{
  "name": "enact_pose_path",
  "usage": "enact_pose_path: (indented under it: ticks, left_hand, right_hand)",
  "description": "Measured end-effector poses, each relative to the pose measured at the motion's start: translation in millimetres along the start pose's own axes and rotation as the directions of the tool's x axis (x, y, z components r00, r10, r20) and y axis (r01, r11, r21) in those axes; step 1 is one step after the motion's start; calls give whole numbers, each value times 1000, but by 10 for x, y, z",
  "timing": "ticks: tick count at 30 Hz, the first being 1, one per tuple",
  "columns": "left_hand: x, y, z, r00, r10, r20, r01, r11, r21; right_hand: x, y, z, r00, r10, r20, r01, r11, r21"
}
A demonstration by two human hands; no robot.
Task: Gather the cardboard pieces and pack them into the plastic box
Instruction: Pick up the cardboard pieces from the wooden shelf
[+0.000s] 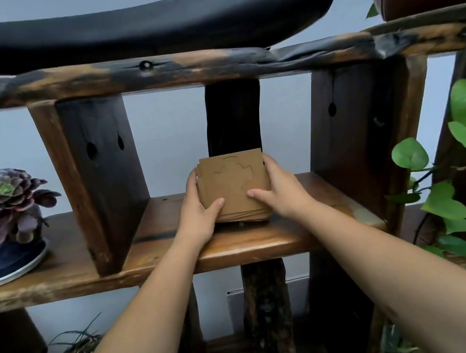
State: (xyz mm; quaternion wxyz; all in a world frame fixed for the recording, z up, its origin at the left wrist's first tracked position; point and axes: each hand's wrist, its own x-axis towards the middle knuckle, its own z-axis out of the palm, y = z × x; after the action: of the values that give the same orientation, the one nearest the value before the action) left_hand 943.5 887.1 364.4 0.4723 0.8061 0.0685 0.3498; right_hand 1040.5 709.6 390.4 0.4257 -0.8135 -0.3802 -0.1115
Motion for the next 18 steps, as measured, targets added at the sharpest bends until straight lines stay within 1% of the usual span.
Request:
enact_pose_path:
  ticks: [3,6,9,13,15,18]
  left_hand:
    - [-5,3,29,998,40,42,-43,996,78]
    - [0,-2,61,996,38,81,-49,989,139]
    - [1,-21,78,995,30,95,-46,986,163]
    - [19,-32,95,998,22,58,-34,979,201]
    - [20,-19,105,1000,10,18,-15,961,275]
    - [0,-7,118,1000,0,-7,3,921,389]
  right_hand:
    - [-33,66,55,999,-34,10,35,998,-60]
    - [-88,127,113,998,-47,-42,44,997,-58]
    - [-117,185,156,996,-45,-80,39,996,-76]
    - [-118,247,193,997,1,-72,-9,994,-112]
    - [-122,269,206,997,26,-77,-35,992,-124]
    - [-128,265,216,996,42,-78,-48,996,-77]
